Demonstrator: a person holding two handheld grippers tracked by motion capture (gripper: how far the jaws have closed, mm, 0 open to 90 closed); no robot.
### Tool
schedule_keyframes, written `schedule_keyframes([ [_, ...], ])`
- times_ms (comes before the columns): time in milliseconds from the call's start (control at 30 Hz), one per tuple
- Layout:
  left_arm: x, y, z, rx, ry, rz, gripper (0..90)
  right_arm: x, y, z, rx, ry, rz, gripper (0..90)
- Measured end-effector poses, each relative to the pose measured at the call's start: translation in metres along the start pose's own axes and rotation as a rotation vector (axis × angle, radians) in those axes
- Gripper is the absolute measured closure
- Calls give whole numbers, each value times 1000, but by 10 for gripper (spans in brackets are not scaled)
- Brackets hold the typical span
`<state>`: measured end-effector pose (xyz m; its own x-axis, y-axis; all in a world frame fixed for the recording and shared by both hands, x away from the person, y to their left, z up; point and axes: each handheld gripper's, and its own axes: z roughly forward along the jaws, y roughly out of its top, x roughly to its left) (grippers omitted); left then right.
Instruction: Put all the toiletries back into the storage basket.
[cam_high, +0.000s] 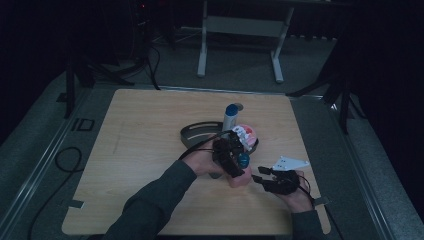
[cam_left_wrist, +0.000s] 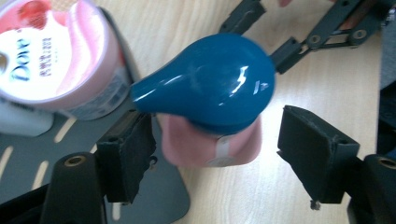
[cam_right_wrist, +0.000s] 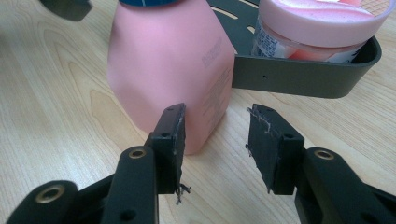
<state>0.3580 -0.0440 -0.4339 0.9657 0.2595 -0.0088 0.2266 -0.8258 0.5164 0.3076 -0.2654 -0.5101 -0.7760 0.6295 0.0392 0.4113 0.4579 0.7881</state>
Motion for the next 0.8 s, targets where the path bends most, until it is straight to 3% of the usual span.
schedule_keyframes([
  [533,-2,15,15,71,29,35,360,0,-1,-1,-3,1,0,545],
  [800,0,17,12,59,16,24,379,-1,-2,0,0,4,6,542],
])
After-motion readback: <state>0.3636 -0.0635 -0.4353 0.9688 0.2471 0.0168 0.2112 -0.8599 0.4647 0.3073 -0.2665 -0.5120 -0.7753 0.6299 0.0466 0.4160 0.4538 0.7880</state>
